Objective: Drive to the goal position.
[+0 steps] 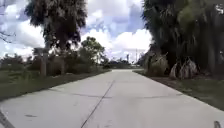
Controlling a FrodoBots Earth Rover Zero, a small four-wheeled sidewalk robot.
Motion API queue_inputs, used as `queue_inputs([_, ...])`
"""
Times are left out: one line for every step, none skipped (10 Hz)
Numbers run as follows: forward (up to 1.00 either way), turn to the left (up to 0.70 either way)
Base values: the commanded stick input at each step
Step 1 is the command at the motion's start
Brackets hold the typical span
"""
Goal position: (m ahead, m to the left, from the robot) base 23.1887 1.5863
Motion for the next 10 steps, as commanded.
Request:
queue_inputs([1.00,0.00])
queue_inputs([1.00,0.00])
queue_inputs([1.00,0.00])
queue_inputs([1.00,0.00])
queue_inputs([1.00,0.00])
queue_inputs([1.00,0.00])
queue_inputs([1.00,0.00])
queue_inputs([1.00,0.00])
queue_inputs([1.00,0.00])
queue_inputs([1.00,0.00])
